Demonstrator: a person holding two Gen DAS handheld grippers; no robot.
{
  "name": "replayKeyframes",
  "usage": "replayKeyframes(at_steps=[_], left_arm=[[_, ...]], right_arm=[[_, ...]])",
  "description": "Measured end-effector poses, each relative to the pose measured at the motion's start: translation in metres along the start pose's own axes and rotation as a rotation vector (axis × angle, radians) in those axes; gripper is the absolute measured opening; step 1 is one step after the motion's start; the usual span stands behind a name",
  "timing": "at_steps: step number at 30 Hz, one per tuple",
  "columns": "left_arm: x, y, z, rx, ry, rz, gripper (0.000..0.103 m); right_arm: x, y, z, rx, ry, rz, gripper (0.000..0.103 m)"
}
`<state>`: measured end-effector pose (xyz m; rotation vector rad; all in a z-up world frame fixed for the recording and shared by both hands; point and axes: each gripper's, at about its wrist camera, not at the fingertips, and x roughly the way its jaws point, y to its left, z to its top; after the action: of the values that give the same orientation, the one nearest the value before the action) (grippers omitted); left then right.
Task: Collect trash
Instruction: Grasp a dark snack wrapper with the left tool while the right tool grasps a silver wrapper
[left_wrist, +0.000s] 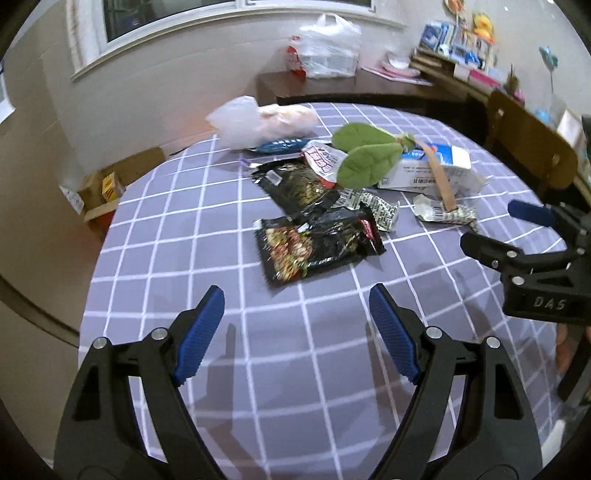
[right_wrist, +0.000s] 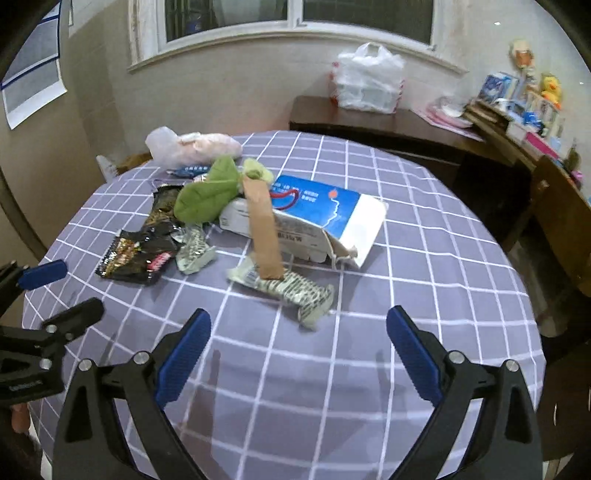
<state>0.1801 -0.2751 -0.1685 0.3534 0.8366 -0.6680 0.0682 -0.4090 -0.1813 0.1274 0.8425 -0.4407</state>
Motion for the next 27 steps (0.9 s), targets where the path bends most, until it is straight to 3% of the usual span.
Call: replayKeyframes(at_steps=[11,18,20,21,23,24,26,27], left_arm=[[0.040,-0.011,0.028,0.061,0.021,-0.004,0.080],[0.048,-0.007,0.034,0.038,0.036,-0.060,0.079],[0.046,-0.009,0.034,0.044,0.032,-0.068,0.070],[0.044,-0.012,0.032,0.059,0.026,-0.075,0.060],[0.040,-0.018,0.030,0.082,0.014,-0.056,0.054],[0.039,-0.021,0.029,0.092,0.010,-0.063,0.044],[0.037,-0.024,0.028,0.083,0.008,-0.061,0.040],[0.035,-0.025,0.026,0.080,0.006,-0.068,0.030]], right_arm=[[0.037,0.002,0.021,-0.073,0.052,0.121,0.094],[0.037,0.013,0.023,-0.131,0.046,0.125,0.066],[0.034,0.016,0.022,-0.137,0.042,0.134,0.053],[0.032,0.018,0.021,-0.138,0.041,0.136,0.050],[0.029,0.021,0.018,-0.140,0.040,0.138,0.036],[0.027,0.023,0.017,-0.140,0.039,0.139,0.034],[0.025,0.025,0.015,-0.135,0.040,0.139,0.029],[0.023,0.024,0.013,-0.125,0.040,0.142,0.027]])
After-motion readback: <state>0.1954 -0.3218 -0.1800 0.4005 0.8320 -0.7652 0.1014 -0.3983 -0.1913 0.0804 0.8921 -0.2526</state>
